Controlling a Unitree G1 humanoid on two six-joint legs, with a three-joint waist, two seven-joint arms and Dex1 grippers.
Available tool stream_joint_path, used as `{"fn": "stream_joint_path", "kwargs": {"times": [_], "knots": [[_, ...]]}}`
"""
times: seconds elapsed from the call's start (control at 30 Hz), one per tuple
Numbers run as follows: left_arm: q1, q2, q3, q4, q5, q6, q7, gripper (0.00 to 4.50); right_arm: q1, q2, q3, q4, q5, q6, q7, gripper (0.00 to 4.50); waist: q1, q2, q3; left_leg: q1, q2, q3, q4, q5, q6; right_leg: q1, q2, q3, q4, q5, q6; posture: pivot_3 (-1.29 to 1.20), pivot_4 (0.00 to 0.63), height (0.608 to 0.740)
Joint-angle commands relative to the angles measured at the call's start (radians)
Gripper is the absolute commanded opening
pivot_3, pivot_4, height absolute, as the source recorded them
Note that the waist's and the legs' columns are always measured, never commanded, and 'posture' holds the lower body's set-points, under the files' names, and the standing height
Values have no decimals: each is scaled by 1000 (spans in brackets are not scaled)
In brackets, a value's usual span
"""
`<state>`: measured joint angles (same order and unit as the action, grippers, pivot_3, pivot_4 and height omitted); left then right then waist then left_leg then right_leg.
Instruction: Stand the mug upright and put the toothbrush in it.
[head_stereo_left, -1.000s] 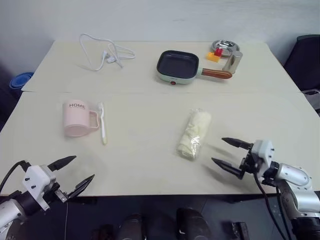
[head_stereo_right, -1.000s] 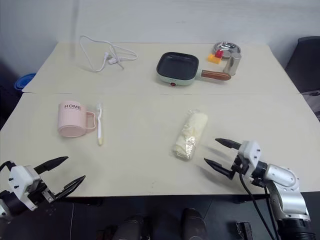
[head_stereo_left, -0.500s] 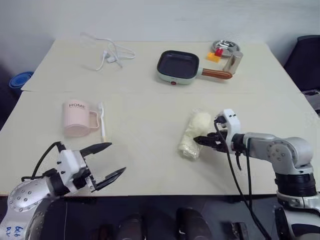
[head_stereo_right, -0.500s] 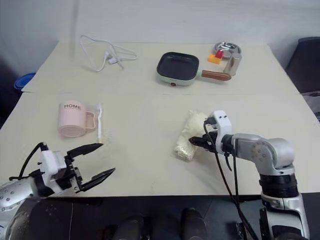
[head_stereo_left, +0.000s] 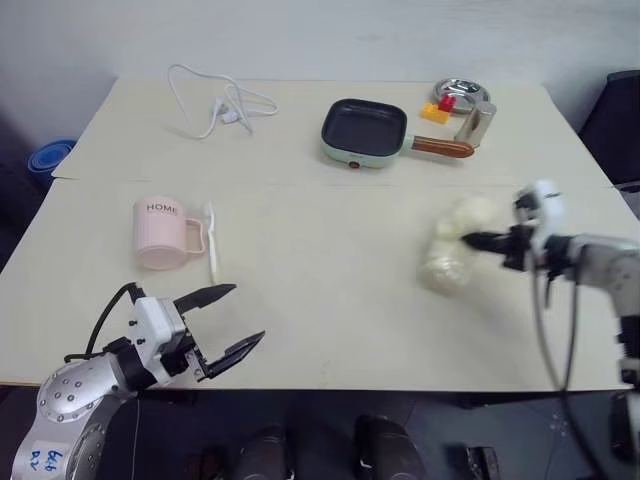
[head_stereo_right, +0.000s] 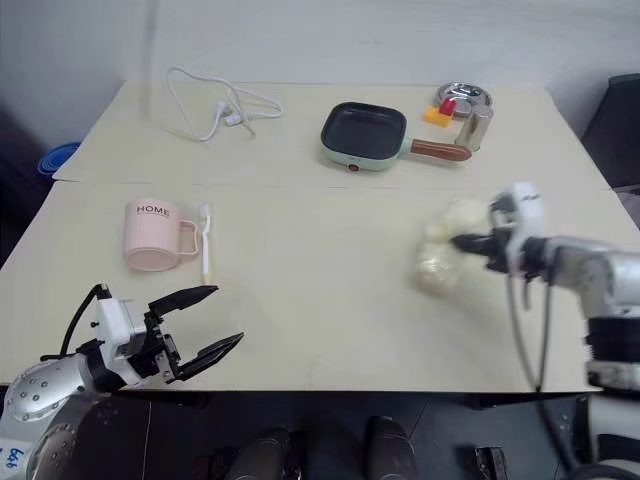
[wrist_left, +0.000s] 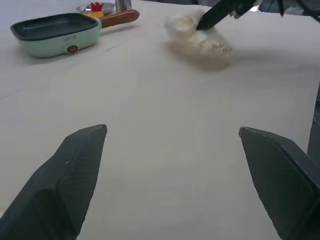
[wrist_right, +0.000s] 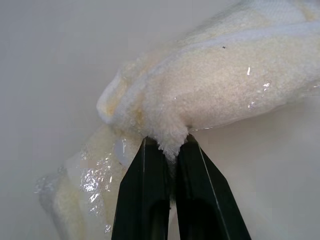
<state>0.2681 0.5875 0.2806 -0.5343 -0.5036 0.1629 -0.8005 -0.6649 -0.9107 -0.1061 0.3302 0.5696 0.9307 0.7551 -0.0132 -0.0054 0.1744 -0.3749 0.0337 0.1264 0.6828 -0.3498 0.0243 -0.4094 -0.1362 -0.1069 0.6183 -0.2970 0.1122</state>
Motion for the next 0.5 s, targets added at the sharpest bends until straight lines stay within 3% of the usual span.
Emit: {"fn": "stream_joint_path", "kwargs": {"times": [0.03, 0.17, 0.3, 0.47, 0.5], "knots": [[5, -15, 26, 1, -3, -27, 16, 4500, -108, -83, 105, 299, -218, -300, 141, 15, -6, 0, 0, 1, 0, 1, 0, 0, 0, 0, 0, 0, 0, 0, 0, 0, 150, 740], [10, -7, 40, 25, -2, -13, 16, 4500, -256, -66, 209, 678, -444, -611, 98, 15, -18, 0, 0, 2, 2, 2, 0, 1, -1, 1, 2, 1, -4, 0, 0, 0, 150, 740], [21, -7, 76, 46, -13, -10, 23, 4500, -336, -53, 204, 874, -523, -738, 59, 1191, -22, 4, 3, 2, 3, 4, -1, 1, -2, -1, 3, 2, 1, 0, 0, 0, 150, 740], [66, -17, 146, 73, -13, 10, 54, 4500, -362, -108, 159, 920, -562, -918, 36, 2859, -21, 5, 3, 2, 4, 4, 0, 1, -2, -1, 2, 3, 1, 0, 0, 0, 150, 740], [82, -22, 165, 88, -5, 3, 61, 4500, -352, -122, 138, 906, -547, -984, 97, 3203, -21, 5, 3, 2, 4, 4, 0, 1, -2, -1, 2, 3, 1, 0, 0, 0, 150, 740]]}}
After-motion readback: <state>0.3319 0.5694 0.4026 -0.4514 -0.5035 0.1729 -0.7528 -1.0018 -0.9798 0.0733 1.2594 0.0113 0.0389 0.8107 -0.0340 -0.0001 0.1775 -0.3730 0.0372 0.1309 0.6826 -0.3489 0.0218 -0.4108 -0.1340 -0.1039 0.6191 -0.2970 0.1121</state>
